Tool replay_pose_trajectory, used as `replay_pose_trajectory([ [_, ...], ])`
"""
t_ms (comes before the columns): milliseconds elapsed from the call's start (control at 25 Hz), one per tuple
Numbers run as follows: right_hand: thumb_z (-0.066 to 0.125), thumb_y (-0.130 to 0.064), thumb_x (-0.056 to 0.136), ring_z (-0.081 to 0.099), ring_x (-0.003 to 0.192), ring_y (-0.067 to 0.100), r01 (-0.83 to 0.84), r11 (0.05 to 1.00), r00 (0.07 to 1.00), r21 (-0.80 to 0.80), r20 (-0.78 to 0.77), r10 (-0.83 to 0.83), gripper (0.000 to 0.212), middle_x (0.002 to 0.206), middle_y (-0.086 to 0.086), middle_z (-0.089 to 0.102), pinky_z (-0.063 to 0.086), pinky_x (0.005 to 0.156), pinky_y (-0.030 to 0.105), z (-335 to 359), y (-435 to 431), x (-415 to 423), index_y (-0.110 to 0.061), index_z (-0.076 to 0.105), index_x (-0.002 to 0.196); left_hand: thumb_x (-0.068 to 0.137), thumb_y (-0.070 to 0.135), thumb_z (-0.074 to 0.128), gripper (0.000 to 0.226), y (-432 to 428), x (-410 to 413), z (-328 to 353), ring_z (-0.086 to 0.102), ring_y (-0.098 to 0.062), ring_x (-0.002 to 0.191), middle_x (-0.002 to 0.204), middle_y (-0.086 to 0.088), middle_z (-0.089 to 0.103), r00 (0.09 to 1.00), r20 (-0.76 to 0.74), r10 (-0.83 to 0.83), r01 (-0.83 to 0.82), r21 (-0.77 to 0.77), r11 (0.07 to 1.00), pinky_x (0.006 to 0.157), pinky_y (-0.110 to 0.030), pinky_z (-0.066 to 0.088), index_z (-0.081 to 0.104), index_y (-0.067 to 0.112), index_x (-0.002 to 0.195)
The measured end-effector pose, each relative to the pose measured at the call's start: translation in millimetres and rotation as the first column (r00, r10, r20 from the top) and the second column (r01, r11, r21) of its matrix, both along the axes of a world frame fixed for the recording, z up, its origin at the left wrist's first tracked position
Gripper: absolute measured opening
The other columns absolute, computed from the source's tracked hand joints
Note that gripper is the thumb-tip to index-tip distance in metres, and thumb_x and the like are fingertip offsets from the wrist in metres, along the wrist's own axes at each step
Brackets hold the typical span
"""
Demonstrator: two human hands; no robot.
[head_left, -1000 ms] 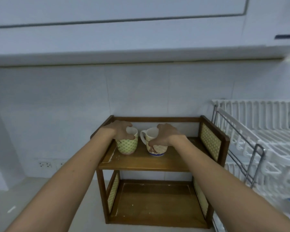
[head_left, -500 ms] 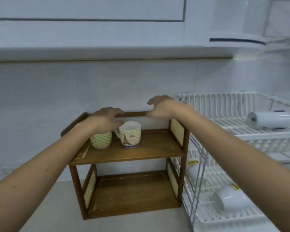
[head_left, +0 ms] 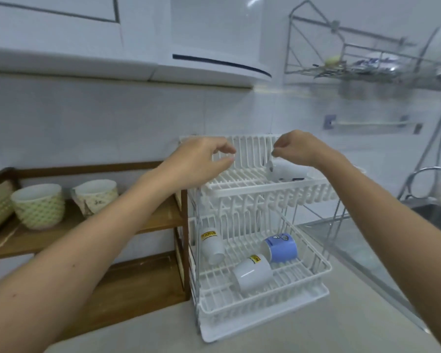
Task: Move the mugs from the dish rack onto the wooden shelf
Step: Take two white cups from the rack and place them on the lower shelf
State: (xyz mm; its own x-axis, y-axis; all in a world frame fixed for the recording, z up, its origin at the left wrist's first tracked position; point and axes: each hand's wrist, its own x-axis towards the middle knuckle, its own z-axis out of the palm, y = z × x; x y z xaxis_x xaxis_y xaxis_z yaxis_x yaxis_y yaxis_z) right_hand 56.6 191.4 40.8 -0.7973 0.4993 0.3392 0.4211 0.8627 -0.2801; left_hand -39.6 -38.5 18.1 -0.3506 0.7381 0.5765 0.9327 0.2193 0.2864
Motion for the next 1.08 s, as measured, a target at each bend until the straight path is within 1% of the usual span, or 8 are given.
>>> replay_pose_trajectory([
  [120,0.057,-0.028,0.086,0.054,0.116,0.031,0.024,0.999,1.0,-0.028,-0.011,-0.024,0.034,0.125,0.01,0.064,0.041,0.093,0.032,-16,43,4,-0.012,0.067,0.114,0.092,0.037,0.051,0.027,21,26,-21,0.053,-0.006,0.114,0.123,0.013,0.062,1.0,-0.001,0.027,-0.027,0.104,0.994,0.087,-0.023,0.036,0.062,0.032,0.117],
  [240,0.064,-0.03,0.083,0.046,0.127,0.03,-0.003,1.0,1.0,-0.027,-0.005,0.003,0.05,0.136,0.011,0.055,0.037,0.101,0.035,-25,78,-5,-0.014,0.055,0.13,0.092,0.037,0.051,0.028,39,37,-30,0.052,-0.006,0.115,0.125,0.012,0.061,0.995,-0.004,0.097,-0.097,0.062,0.993,0.087,-0.023,0.034,0.061,0.031,0.118],
  [440,0.077,-0.035,0.072,0.046,0.126,0.034,-0.115,0.993,0.945,0.04,0.314,0.097,0.086,0.143,0.013,0.045,0.039,0.102,0.041,-32,119,-23,-0.02,0.032,0.144,0.094,0.039,0.048,0.033,75,45,-20,0.051,-0.012,0.12,0.13,0.01,0.058,0.971,0.03,0.235,-0.233,-0.069,0.97,0.091,-0.028,0.038,0.057,0.03,0.124],
  [560,0.073,-0.04,0.075,0.051,0.118,0.034,-0.213,0.974,0.892,0.073,0.422,0.164,0.076,0.136,0.01,0.052,0.04,0.095,0.041,-38,135,-29,-0.019,0.038,0.14,0.093,0.026,0.052,0.031,82,79,-57,0.05,-0.016,0.121,0.129,0.002,0.059,0.952,-0.139,0.273,-0.25,0.162,0.955,0.101,-0.031,0.038,0.059,0.021,0.122],
  [680,0.075,-0.044,0.071,0.054,0.102,0.031,-0.267,0.955,0.911,0.129,0.356,0.207,0.069,0.125,0.011,0.058,0.04,0.084,0.036,-39,144,-27,-0.018,0.048,0.129,0.084,0.003,0.057,0.022,89,113,-123,0.059,-0.023,0.109,0.11,-0.009,0.069,0.91,-0.371,0.184,-0.025,0.394,0.919,0.093,-0.035,0.046,0.068,0.007,0.103],
  [840,0.078,-0.046,0.065,0.049,0.091,0.025,-0.309,0.946,0.932,0.099,0.231,0.28,0.065,0.115,0.009,0.061,0.038,0.077,0.032,-37,138,-19,-0.018,0.055,0.119,0.07,-0.008,0.061,0.028,100,112,-208,0.066,-0.024,0.094,0.098,-0.007,0.072,0.93,-0.367,0.03,0.021,0.134,0.991,0.077,-0.035,0.049,0.071,0.007,0.092],
  [960,0.078,-0.046,0.061,0.052,0.094,0.026,-0.33,0.94,0.939,0.088,0.129,0.318,0.067,0.11,0.008,0.064,0.039,0.074,0.03,-35,127,-7,-0.017,0.057,0.118,0.076,-0.004,0.061,0.039,118,89,-245,0.064,-0.026,0.103,0.113,-0.006,0.068,0.979,-0.083,0.184,-0.188,-0.044,0.981,0.088,-0.036,0.048,0.066,0.009,0.113],
  [1080,0.08,-0.045,0.054,0.053,0.09,0.023,-0.338,0.941,0.941,0.003,-0.024,0.338,0.074,0.104,0.006,0.06,0.041,0.068,0.03,-31,116,11,-0.018,0.057,0.119,0.086,0.019,0.063,0.059,137,62,-268,0.048,-0.027,0.123,0.139,-0.006,0.048,0.913,0.131,0.386,-0.317,-0.366,0.875,0.099,-0.038,0.041,0.039,0.018,0.14],
])
